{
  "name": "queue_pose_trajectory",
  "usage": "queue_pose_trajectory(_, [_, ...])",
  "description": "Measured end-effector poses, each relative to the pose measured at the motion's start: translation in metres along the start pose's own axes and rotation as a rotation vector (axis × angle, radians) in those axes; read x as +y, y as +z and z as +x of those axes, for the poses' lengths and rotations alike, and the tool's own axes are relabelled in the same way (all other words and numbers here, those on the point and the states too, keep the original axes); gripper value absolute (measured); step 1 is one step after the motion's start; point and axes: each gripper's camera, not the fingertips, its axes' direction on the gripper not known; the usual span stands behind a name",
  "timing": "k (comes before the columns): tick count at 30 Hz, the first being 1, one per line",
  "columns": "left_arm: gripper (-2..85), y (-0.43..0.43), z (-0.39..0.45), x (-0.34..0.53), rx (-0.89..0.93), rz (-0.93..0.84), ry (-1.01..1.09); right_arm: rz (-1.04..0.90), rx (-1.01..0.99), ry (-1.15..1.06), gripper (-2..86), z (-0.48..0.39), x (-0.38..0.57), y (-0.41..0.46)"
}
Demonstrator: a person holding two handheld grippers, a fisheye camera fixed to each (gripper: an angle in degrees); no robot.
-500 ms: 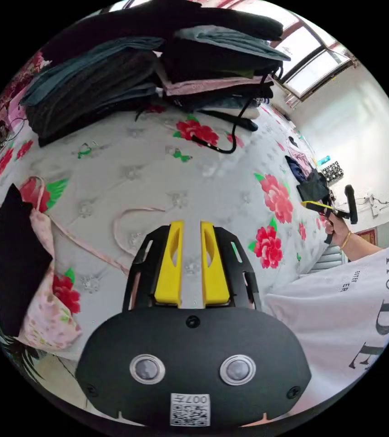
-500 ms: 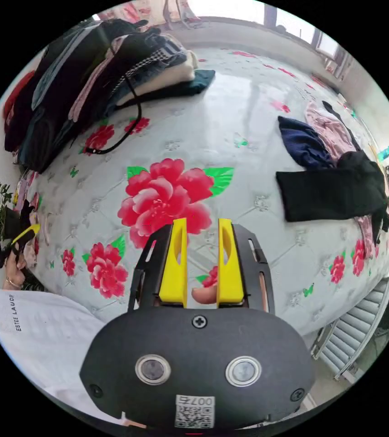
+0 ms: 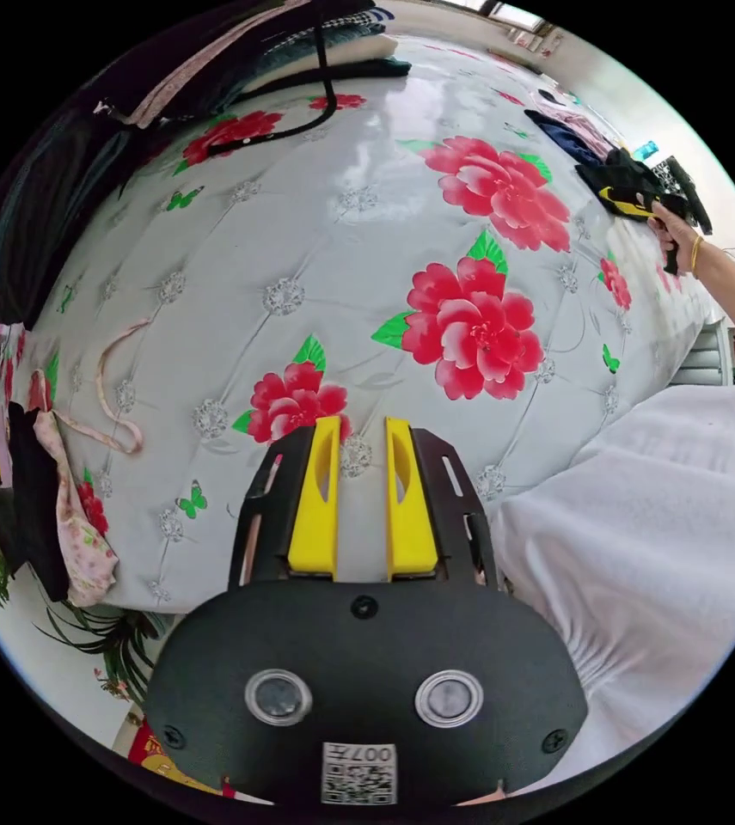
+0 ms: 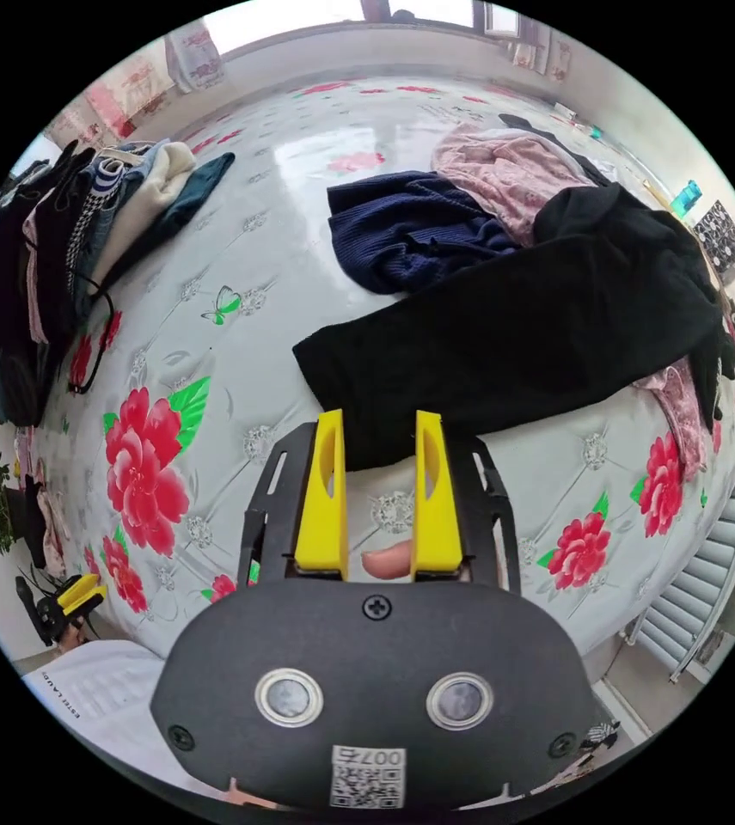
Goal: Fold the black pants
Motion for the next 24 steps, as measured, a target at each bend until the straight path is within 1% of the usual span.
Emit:
queue_pose_trajectory(3, [7.8,0.007,-0.011,-0.002,0.02,0.012,-0.017,-0.017,-0.049,-0.051,3.9,-0.006,0.016,-0.011])
queue_pose_trajectory(6, [8.1,0.012,-0.03,-0.006,0.064,0.009,-0.094,0.005,-0.179,-0.205,2.3,-0.057,0.05,-0.034])
queue_pose_trajectory(8, [8.2,0.013,-0.037,-0.007,0.073,0.012,-0.177,0.016,-0.278,-0.438,1.8,-0.139,0.092,-0.061])
queue_pose_trajectory(9, [8.2,0.012,-0.04,-0.006,0.088,0.031,-0.222,0.016,-0.303,-0.504,1.7,-0.162,0.104,-0.069])
queue_pose_trajectory(11, [8.0,0.007,-0.043,-0.002,0.161,0.1,-0.263,0.018,-0.437,-0.782,1.9,-0.25,0.156,-0.11])
queue_pose_trajectory(12, [8.0,0.001,-0.046,0.002,0.214,0.152,-0.293,0.019,-0.487,-0.855,1.9,-0.269,0.169,-0.123])
queue_pose_trajectory(14, [8.1,-0.008,-0.052,0.011,0.277,0.219,-0.327,0.01,-0.673,-1.149,2.8,-0.326,0.217,-0.171])
queue_pose_trajectory(15, [8.3,-0.015,-0.059,0.018,0.3,0.259,-0.345,0.018,-0.705,-1.21,3.1,-0.335,0.228,-0.183])
queue_pose_trajectory(16, [8.4,-0.018,-0.063,0.022,0.303,0.276,-0.356,0.042,-0.786,-1.31,3.7,-0.344,0.244,-0.203])
queue_pose_trajectory(17, [8.4,-0.023,-0.074,0.031,0.297,0.299,-0.38,0.068,-0.825,-1.343,4.6,-0.348,0.252,-0.218])
queue_pose_trajectory(18, [8.2,-0.026,-0.087,0.041,0.284,0.305,-0.416,0.074,-0.818,-1.348,5.0,-0.348,0.254,-0.223])
queue_pose_trajectory(21, [8.4,-0.028,-0.12,0.074,0.236,0.297,-0.517,0.112,-0.662,-1.237,7.3,-0.323,0.242,-0.223])
queue_pose_trajectory(23, [8.4,-0.027,-0.14,0.099,0.241,0.303,-0.591,0.131,-0.511,-1.001,8.6,-0.263,0.214,-0.206])
queue_pose_trajectory(24, [8.6,-0.026,-0.151,0.114,0.252,0.308,-0.639,0.133,-0.477,-0.928,8.9,-0.243,0.207,-0.201])
